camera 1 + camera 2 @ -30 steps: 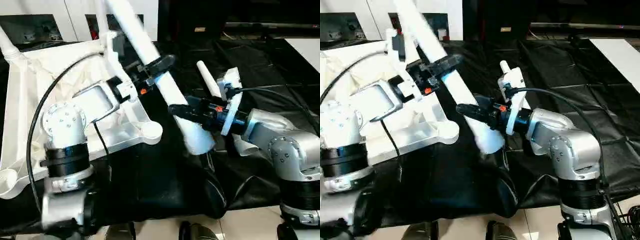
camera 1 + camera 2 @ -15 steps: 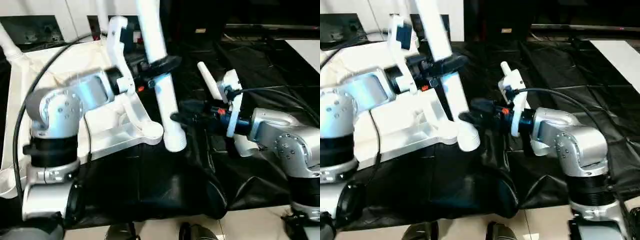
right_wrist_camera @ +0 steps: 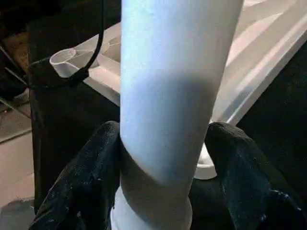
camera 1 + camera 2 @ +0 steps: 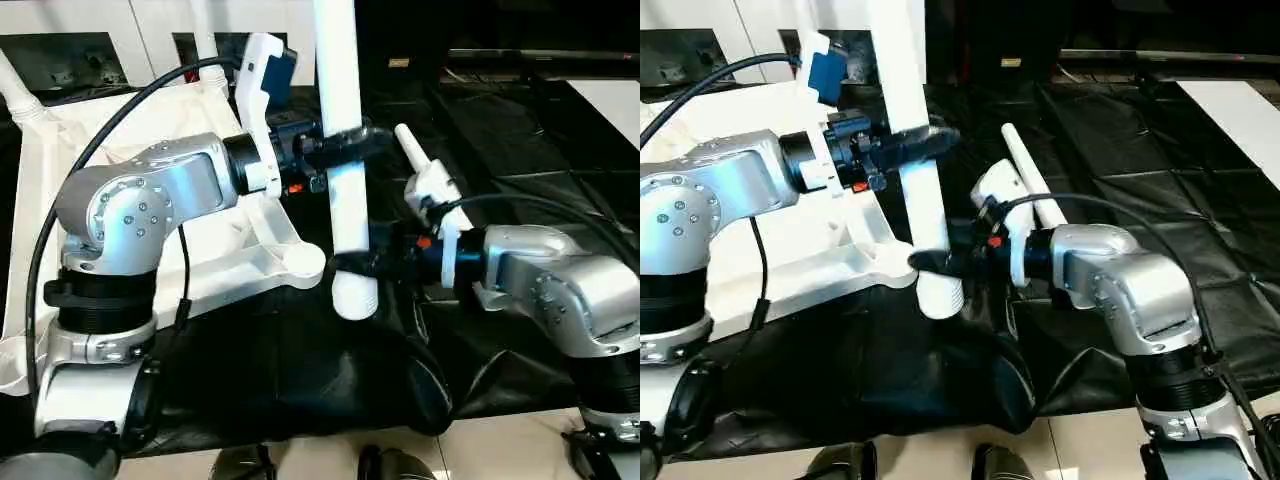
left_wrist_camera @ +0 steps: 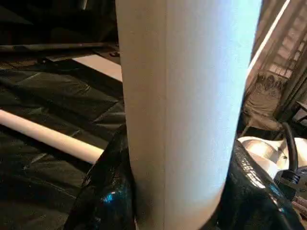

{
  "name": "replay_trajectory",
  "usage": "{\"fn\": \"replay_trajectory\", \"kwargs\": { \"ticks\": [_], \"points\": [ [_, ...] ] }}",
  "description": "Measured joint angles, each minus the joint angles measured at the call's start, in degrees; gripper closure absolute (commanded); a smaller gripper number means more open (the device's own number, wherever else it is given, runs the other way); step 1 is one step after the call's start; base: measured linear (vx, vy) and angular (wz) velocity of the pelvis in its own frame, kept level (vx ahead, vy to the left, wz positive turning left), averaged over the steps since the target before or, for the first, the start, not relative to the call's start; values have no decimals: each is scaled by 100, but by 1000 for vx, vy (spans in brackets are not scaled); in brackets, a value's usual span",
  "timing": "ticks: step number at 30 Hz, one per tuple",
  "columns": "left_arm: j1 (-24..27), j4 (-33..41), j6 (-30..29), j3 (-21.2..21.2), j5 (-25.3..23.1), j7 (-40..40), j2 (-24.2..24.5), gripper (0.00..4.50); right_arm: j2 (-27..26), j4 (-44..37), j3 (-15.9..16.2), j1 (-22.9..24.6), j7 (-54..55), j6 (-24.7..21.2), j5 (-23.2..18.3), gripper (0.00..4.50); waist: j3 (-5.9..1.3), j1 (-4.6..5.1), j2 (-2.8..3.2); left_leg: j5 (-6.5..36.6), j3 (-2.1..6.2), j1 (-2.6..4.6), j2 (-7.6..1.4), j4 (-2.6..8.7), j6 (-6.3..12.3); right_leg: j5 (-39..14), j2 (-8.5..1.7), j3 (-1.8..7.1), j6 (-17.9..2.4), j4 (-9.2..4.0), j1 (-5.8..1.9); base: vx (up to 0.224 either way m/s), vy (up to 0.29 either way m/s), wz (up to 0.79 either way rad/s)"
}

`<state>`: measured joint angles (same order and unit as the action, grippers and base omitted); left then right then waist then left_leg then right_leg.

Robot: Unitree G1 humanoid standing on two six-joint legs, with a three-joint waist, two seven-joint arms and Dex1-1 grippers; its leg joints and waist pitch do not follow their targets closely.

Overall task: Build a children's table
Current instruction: Pick table leg

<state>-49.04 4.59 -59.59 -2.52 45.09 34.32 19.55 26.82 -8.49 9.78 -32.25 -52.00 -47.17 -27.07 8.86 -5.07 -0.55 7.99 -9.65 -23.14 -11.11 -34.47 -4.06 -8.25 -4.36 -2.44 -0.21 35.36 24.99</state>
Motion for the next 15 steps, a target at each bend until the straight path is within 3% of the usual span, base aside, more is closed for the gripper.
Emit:
{"fn": "replay_trajectory", "kwargs": {
  "ticks": [15],
  "points": [
    [0,0,92,143,-37,305,48,273,126,35,276,-71,-231,32,68,159,-1,1,-1,0,0,1,-1,0,0,1,0,0,-1,1,0,0,0,0]
  ]
}}
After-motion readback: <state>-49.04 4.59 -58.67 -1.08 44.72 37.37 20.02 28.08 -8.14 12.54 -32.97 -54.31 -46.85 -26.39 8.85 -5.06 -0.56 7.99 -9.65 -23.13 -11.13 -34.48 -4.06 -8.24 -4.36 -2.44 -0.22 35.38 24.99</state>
